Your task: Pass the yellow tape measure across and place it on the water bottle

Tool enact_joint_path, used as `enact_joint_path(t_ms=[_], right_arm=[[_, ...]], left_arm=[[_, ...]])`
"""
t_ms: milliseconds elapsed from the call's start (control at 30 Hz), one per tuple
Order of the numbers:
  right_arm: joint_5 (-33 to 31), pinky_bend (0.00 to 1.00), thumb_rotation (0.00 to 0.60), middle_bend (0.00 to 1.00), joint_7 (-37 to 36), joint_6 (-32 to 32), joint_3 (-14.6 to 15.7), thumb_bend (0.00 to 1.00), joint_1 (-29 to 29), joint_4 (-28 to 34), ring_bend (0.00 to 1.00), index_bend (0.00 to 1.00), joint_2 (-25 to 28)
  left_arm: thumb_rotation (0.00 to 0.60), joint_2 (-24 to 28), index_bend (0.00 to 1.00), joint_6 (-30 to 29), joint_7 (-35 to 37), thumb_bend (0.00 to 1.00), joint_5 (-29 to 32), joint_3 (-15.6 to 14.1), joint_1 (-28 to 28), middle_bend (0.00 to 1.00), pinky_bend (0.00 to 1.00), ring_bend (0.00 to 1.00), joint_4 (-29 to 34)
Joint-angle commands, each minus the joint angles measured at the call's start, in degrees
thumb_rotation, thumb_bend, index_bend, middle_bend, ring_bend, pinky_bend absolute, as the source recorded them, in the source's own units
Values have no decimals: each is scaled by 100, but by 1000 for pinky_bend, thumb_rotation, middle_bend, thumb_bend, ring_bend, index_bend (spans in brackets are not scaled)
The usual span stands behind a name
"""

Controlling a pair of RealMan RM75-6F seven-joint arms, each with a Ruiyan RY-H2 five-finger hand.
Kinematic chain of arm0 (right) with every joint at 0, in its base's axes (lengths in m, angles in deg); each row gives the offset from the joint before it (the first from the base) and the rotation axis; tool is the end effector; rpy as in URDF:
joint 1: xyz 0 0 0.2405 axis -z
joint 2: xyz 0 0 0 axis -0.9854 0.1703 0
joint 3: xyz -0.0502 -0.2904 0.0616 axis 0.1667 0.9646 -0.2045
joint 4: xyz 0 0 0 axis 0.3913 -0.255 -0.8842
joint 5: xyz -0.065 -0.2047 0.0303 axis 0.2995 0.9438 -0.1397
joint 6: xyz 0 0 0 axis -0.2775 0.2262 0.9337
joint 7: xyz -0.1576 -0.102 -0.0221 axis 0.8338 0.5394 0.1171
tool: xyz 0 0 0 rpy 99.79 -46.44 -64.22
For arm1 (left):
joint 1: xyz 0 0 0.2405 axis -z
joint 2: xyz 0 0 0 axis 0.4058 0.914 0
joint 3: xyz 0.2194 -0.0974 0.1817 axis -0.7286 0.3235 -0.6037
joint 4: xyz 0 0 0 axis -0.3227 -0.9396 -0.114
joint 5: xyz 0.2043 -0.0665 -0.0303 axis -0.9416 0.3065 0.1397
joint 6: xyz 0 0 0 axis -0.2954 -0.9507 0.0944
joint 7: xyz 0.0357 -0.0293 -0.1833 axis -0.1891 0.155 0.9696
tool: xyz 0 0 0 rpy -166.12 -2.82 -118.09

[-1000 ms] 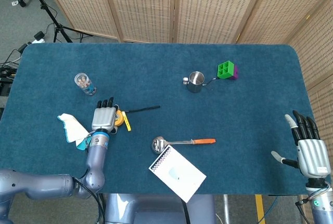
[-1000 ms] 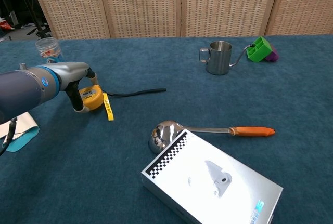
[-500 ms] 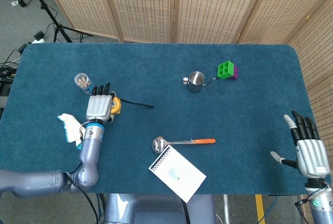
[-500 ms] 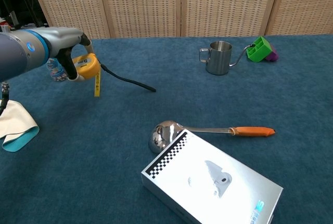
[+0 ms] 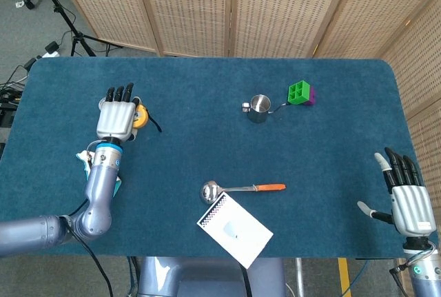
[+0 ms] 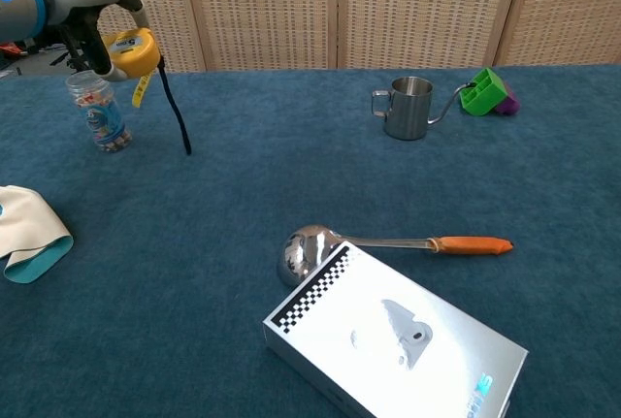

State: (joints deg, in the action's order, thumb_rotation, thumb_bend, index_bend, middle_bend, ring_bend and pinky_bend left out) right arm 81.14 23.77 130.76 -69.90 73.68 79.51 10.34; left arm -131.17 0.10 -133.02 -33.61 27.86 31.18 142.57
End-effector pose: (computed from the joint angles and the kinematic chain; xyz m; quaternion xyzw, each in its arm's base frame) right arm -0.3408 -0.2487 0.1712 0.5807 -0.3532 0.4504 0.5789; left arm -0.1370 0.4813 0.0688 -0.6643 -0.3672 -0.2547 0.5991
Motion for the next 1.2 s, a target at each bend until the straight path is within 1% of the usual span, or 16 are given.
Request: enact_joint_path(t_ms=[33, 167, 400, 533, 700, 900, 1067, 1200], right_arm=[[6, 0, 600, 0, 19, -7, 4, 53, -2, -2, 0, 0, -9], [10, 0, 600, 0, 63, -39, 7, 53, -15, 0, 0, 0, -16], [46, 0, 600, 0, 82, -6, 5, 53, -9, 2, 0, 0, -29], [31, 0, 600, 0, 131, -23, 1, 53, -13, -3, 0, 0, -46], [-40, 0, 600, 0, 195, -97, -20, 53, -37, -19, 0, 0, -73], [-110, 0, 600, 0, 324, -224, -21, 53, -82, -64, 0, 0, -131], [-218, 0, 600, 0, 412, -357, -42, 53, -129, -108, 0, 0, -184], [-268, 0, 600, 0, 467, -428, -47, 53, -155, -132, 0, 0, -213]], left_arm=[[600, 248, 555, 303, 154, 366, 132, 17, -34, 0, 0, 0, -58], [600, 468, 556, 583, 262, 365, 217, -58, -40, 0, 0, 0, -199], [600, 648, 568, 1092, 412, 369, 354, -208, 14, 0, 0, 0, -571], [600, 708, 580, 1403, 514, 374, 607, -202, 105, 0, 0, 0, -806], [600, 772, 588, 1809, 621, 377, 1118, -190, 264, 0, 0, 0, -1140], [600, 800, 598, 2235, 647, 377, 1626, -324, 469, 0, 0, 0, -1618], [600, 879, 599, 2476, 594, 378, 1781, -459, 652, 0, 0, 0, -1927], [600, 954, 599, 2596, 481, 379, 1898, -648, 783, 0, 0, 0, -2081]])
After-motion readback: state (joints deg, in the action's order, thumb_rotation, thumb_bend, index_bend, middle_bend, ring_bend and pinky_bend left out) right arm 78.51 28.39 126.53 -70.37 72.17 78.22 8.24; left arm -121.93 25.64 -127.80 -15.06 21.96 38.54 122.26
